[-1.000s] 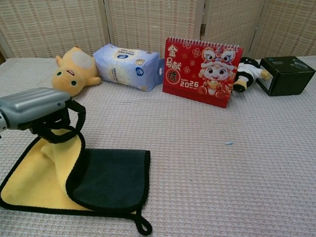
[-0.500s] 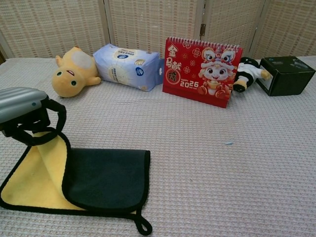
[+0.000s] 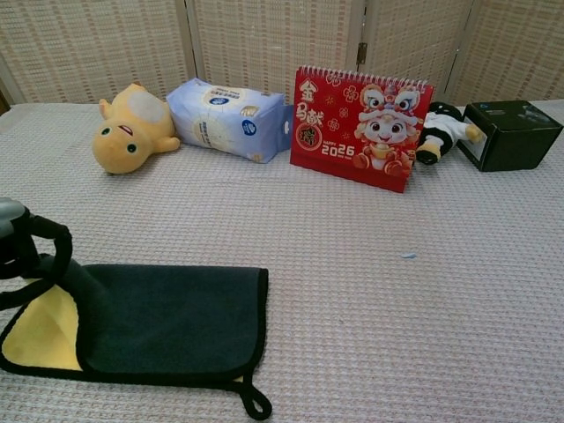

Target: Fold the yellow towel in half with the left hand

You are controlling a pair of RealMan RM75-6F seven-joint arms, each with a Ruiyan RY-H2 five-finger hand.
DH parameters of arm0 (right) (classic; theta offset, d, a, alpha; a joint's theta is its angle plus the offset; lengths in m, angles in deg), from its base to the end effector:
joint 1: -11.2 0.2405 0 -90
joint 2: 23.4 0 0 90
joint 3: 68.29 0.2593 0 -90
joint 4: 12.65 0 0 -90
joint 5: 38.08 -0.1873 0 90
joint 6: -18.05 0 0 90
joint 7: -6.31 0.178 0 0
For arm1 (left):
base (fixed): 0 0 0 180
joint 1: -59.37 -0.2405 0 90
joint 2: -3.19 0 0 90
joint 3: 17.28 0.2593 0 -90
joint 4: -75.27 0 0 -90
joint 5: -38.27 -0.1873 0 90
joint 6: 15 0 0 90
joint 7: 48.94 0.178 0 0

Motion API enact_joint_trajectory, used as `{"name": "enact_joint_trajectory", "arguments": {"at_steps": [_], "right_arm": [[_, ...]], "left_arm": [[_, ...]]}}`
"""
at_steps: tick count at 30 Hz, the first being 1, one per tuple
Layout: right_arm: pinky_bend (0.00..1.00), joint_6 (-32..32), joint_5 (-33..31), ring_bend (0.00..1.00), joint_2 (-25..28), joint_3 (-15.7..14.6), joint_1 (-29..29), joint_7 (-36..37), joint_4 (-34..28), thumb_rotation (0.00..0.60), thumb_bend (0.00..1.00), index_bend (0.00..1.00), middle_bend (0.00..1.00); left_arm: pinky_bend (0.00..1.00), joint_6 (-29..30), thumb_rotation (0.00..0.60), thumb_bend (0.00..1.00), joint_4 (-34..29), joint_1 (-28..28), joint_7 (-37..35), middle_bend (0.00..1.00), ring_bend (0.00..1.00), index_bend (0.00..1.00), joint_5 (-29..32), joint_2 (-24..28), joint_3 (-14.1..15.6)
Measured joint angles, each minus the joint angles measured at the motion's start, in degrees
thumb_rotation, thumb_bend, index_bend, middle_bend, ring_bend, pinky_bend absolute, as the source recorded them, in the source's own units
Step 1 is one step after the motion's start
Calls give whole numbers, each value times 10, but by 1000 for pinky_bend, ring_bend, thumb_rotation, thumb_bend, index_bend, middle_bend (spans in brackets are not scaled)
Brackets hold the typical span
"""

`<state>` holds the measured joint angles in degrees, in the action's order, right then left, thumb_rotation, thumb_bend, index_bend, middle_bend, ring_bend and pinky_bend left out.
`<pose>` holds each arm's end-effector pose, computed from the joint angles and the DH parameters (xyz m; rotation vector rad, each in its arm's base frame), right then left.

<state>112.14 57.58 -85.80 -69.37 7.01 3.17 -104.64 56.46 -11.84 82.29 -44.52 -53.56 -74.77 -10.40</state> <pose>-0.3029 -0.1516 0.1927 1.4195 -0.8082 0.8660 -0.2364 0.2500 0.0395 -1.9357 -0.9278 -0.9438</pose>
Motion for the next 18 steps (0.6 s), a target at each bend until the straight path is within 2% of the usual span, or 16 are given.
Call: {"name": "enact_joint_trajectory", "arguments": {"at_steps": [14,18], "right_arm": [[0,-2,3,0,-3,-1,1,-4,1,600,326,0,0],[0,-7,2,0,-5,-2,3,-8,1,600,325,0,0]], "left_arm": [[1000,0,600,489,49,-31,-28,1000,1000,682,-12,-20,23],[1000,-5,600,488,58,-37,-35,1000,1000,644,-13,-22,29]]}}
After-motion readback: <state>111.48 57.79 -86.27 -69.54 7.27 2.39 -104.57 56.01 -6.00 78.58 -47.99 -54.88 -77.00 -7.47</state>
